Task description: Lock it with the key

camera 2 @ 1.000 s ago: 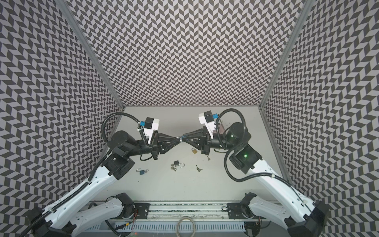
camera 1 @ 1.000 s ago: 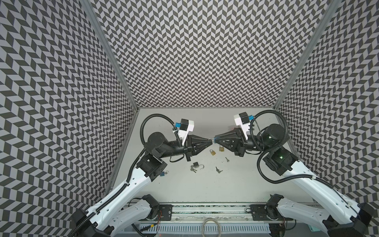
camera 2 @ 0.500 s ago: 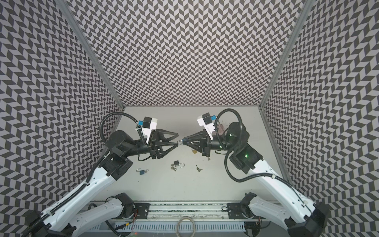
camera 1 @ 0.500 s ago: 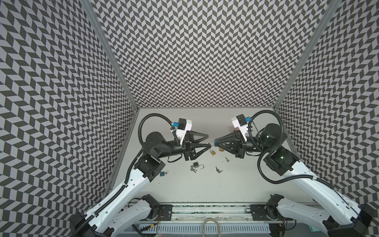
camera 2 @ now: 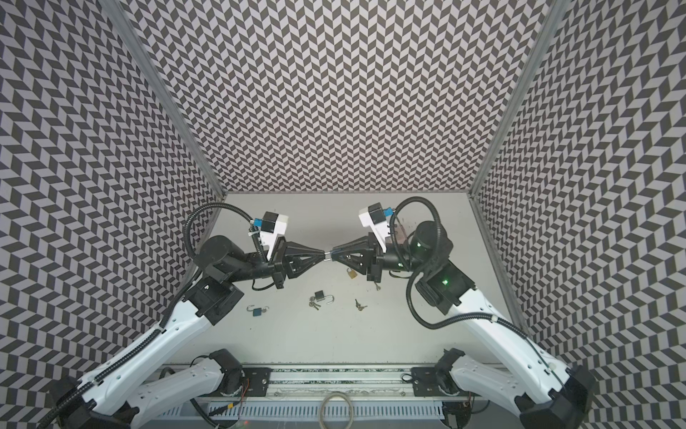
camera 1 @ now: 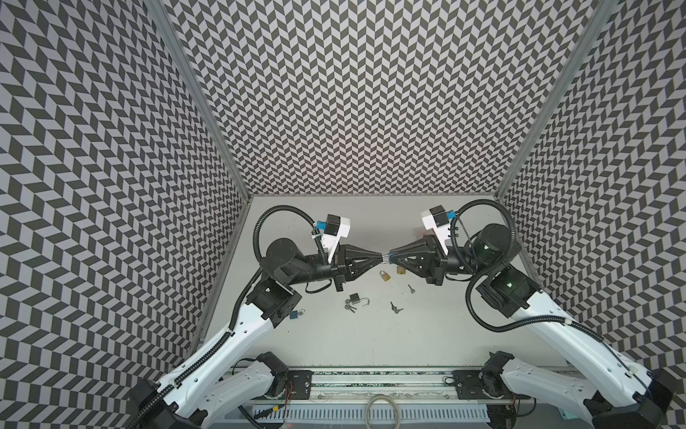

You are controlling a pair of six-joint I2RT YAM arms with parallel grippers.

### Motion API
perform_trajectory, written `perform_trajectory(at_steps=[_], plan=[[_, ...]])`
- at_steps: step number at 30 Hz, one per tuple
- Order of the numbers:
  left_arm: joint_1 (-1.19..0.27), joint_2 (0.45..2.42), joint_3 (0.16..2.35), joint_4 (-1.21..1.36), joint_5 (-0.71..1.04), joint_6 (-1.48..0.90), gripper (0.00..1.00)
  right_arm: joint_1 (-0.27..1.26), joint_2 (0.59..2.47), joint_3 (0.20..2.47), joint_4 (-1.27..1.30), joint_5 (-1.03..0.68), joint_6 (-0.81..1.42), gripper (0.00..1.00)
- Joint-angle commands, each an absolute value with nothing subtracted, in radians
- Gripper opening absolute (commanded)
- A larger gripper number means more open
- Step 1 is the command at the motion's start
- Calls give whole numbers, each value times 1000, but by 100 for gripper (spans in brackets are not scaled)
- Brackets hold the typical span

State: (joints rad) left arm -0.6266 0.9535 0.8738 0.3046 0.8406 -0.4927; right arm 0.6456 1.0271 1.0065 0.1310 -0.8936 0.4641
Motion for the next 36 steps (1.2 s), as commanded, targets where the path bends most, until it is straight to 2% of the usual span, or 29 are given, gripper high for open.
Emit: perform_trajectory(at_steps=[1,2,4,5,7,12,15,19,22,24,29,32,36], plan=[[-622,935,872,331,848,-497,0,646,1013,1015,182,-905,456,4],[-622,933,874,331,847,-496,0,645,1009,1019,172,-902,448,20],[-620,931,875,328,846,-495,0,644,1006,1026,150,-897,435,43],[-620,928,876,327,844,-494,0,643,1005,1028,137,-895,428,50],[-618,927,876,325,847,-494,0,638,1003,1027,119,-891,418,59],[-618,925,877,325,847,-495,0,632,997,1020,101,-881,413,56],[-618,928,878,320,853,-495,0,630,997,1022,103,-878,413,45],[-618,932,876,319,860,-495,0,631,999,1029,118,-881,422,39],[-618,933,875,318,861,-495,0,630,999,1032,118,-877,421,31],[-618,933,875,316,864,-493,0,631,999,1031,117,-876,418,32],[-618,934,874,316,869,-493,0,629,996,1028,119,-867,421,46],[-618,934,873,317,873,-494,0,629,994,1028,123,-861,424,46],[-618,933,871,318,877,-495,0,629,996,1026,130,-857,428,41]])
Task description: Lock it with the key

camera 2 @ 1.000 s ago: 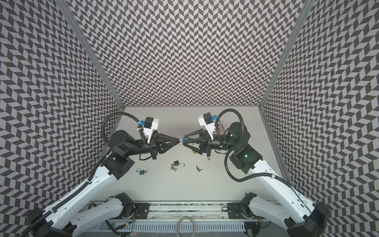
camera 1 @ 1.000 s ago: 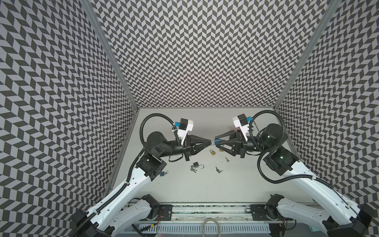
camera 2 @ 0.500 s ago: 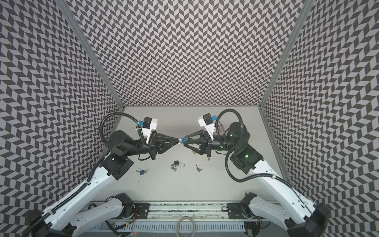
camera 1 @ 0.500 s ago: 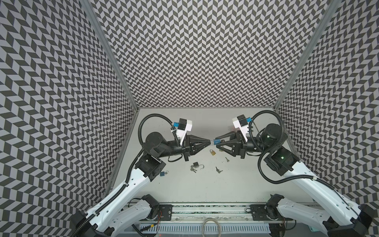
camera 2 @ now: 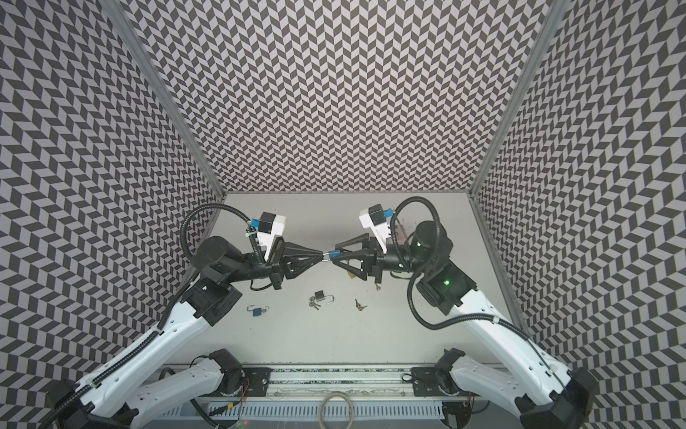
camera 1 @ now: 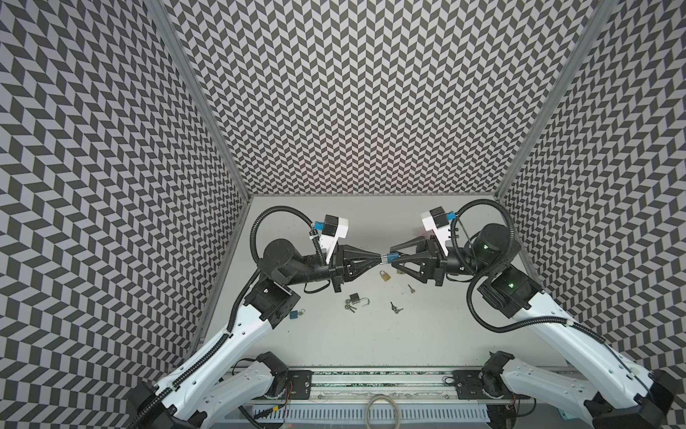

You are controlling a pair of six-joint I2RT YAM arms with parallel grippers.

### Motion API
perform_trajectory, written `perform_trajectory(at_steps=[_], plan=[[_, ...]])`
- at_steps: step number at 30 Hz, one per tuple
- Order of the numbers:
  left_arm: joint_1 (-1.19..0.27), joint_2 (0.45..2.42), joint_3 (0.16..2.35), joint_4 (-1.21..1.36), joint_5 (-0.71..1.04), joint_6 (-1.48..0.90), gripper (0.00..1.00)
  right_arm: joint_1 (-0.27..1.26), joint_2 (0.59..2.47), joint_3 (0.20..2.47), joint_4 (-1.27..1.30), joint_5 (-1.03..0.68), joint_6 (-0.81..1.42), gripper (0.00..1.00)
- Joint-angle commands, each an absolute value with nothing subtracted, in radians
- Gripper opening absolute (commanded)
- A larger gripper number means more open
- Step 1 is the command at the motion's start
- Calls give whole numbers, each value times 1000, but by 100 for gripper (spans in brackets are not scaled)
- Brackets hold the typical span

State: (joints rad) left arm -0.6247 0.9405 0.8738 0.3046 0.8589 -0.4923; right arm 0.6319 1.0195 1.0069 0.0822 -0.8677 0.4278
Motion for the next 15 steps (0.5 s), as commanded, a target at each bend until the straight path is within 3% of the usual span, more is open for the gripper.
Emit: perform_trajectory(at_steps=[1,8,15], plan=[[-618,934,871,317,877,-495,0,629,995,1025,133,-858,432,40],[-620,945,873,316,892,-496,0,629,1000,1023,149,-866,439,34],[-620,947,874,320,894,-500,0,629,1001,1020,147,-877,436,12]])
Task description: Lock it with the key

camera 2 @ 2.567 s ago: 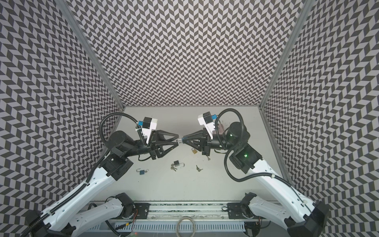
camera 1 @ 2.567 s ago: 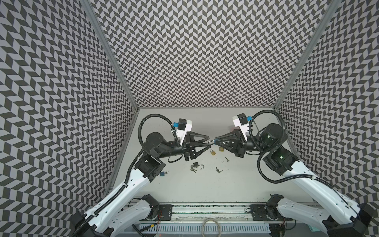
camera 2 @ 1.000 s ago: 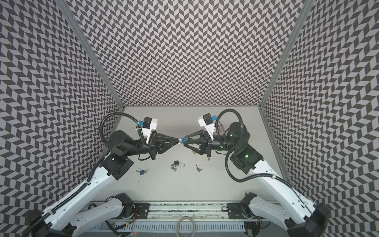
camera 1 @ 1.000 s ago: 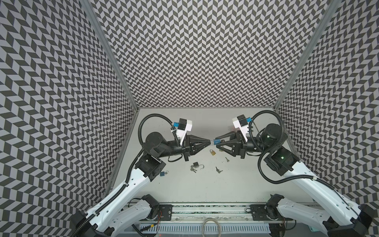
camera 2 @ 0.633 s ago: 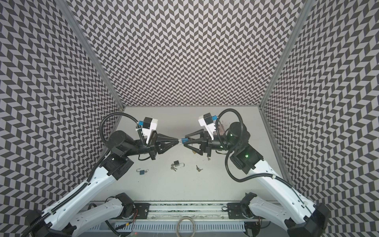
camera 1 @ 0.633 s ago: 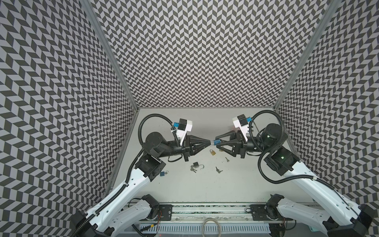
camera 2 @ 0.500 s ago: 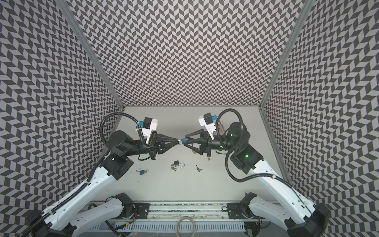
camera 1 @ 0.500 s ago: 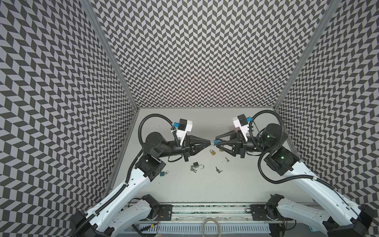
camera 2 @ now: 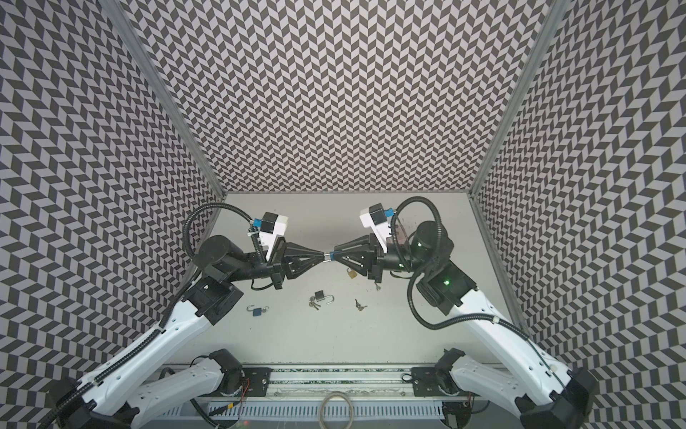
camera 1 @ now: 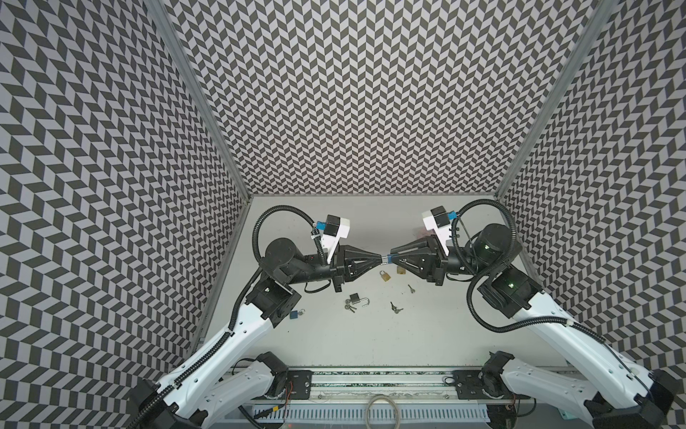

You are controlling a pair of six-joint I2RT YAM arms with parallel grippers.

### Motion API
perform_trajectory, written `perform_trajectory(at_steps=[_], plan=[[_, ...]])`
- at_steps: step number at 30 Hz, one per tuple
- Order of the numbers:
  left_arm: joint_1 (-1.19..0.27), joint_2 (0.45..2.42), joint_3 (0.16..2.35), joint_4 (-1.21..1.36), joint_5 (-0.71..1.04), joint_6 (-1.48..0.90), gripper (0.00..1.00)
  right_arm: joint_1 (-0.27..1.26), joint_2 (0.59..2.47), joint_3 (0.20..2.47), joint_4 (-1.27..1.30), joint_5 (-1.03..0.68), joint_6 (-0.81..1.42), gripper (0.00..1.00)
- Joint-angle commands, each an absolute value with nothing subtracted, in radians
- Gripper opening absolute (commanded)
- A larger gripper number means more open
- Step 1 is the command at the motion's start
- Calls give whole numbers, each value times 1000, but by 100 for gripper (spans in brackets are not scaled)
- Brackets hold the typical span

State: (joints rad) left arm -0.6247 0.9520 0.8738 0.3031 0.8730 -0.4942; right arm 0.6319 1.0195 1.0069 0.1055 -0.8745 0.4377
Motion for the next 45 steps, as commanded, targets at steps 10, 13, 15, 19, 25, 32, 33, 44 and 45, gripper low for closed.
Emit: perform_trajectory(at_steps=[10,13,15,19,25,32,33,44,45], plan=[[-620,948,877,329,889,-509,15,629,987,1005,162,-871,447,0],[-620,952,869,347,896,-519,32,629,983,1000,191,-871,466,0],[-619,957,866,349,898,-522,36,629,983,996,201,-867,475,0],[-620,959,862,357,902,-527,31,629,983,994,205,-872,476,0],[-620,966,868,357,902,-522,11,629,992,993,208,-884,479,0],[-620,953,871,328,875,-498,0,629,989,1003,185,-880,463,0],[-619,951,874,314,864,-489,0,629,989,1005,178,-882,461,0],[-777,1054,883,356,752,-455,0,844,1131,1044,100,-787,374,0],[-744,1022,866,357,756,-466,0,813,1085,1004,147,-773,409,0]])
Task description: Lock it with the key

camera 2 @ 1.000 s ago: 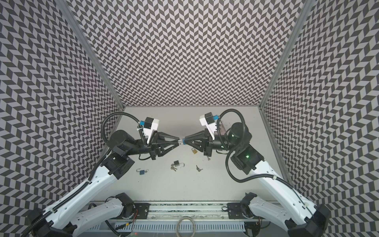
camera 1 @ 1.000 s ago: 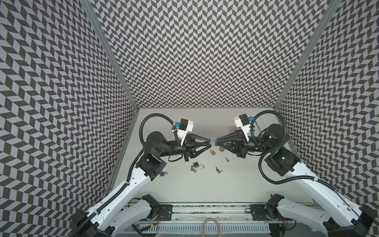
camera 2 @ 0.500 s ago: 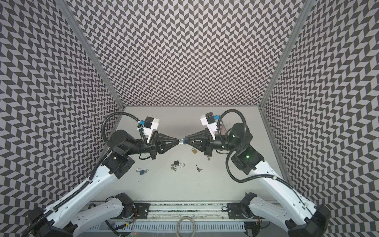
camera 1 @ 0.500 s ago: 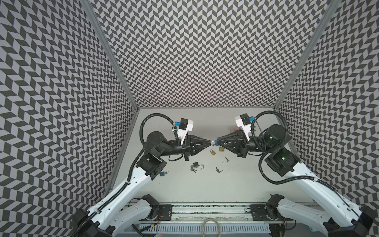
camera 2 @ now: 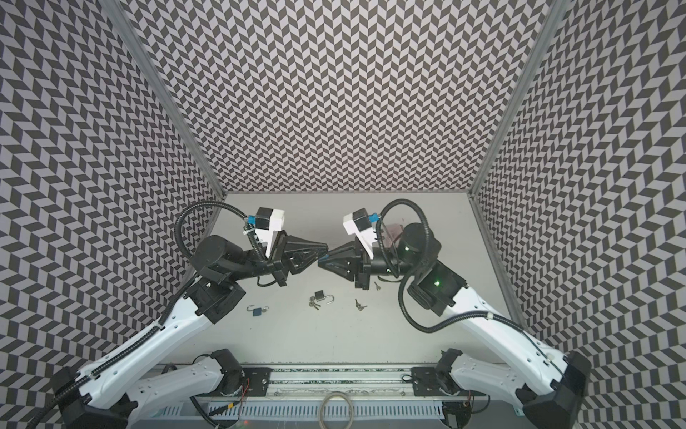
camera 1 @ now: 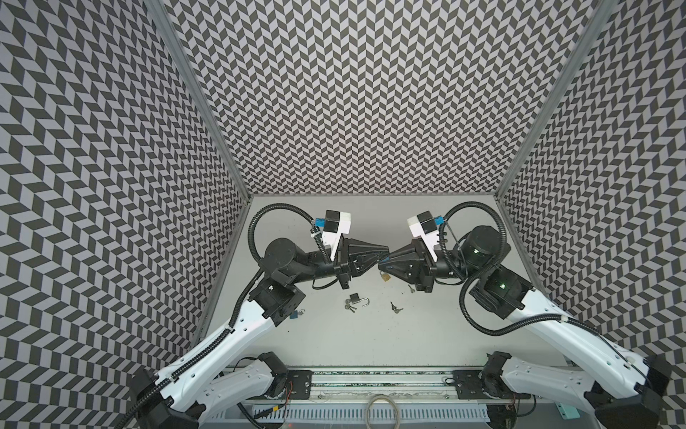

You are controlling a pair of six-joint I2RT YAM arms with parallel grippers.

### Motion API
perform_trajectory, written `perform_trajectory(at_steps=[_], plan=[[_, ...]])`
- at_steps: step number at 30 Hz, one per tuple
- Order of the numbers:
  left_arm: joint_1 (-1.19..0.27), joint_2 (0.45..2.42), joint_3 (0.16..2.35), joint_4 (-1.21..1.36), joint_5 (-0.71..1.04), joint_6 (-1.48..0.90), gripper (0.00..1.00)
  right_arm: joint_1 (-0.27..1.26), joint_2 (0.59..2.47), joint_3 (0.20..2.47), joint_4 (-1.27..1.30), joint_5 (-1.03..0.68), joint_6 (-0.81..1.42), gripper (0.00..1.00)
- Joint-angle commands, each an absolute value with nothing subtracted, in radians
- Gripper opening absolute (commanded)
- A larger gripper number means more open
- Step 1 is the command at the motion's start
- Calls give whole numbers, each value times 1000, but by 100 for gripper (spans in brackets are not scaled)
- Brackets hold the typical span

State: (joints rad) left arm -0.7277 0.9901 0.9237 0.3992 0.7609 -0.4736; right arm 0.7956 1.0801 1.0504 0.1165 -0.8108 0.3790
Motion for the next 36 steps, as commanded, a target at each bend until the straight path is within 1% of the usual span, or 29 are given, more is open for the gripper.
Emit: perform_trajectory(at_steps=[1,4,8,12,31,32,33,35,36], plan=[[-717,1004,857,353,772,-474,0,781,1042,963,212,-773,446,0],[-652,961,848,294,807,-462,0,645,976,950,233,-838,497,0],[-572,909,832,265,838,-479,0,596,923,951,215,-842,491,0],[-530,878,829,276,862,-501,0,582,906,940,241,-847,511,0],[-531,889,821,382,902,-578,0,578,945,935,260,-881,505,0],[-531,890,819,389,907,-584,0,578,944,931,269,-881,502,2],[-531,891,819,395,909,-588,0,577,940,928,273,-871,492,13],[-532,890,819,405,921,-597,0,578,933,927,273,-858,458,43],[-534,891,820,407,925,-602,0,577,934,927,270,-854,440,53]])
